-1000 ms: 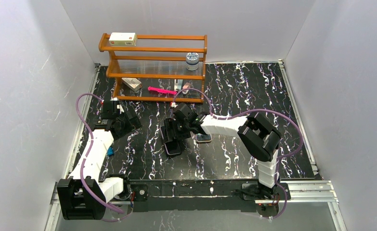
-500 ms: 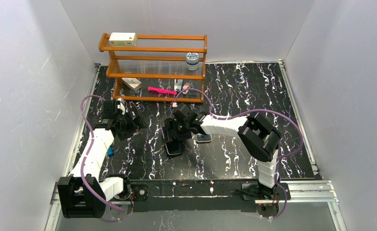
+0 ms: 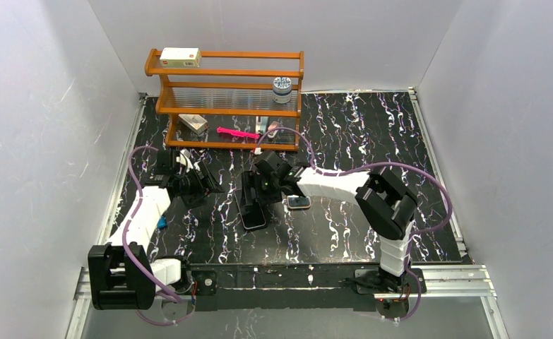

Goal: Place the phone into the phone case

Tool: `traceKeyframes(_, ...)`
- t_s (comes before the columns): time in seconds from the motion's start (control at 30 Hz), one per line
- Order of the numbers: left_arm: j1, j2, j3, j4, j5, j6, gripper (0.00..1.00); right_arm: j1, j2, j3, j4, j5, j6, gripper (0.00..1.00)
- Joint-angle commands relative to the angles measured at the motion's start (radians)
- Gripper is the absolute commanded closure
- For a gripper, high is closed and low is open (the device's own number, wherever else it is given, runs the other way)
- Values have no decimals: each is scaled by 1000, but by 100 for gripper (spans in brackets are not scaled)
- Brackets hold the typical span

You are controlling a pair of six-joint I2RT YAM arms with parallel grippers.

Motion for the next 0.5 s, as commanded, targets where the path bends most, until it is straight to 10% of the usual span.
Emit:
traceKeyframes(0.0, 4, -12, -63, 63, 110, -51, 31, -2, -85, 10, -25, 27, -10, 17)
traceKeyframes(0.47, -85, 4, -171, 263, 133, -193, 52, -121, -118, -141, 98, -139, 1, 40)
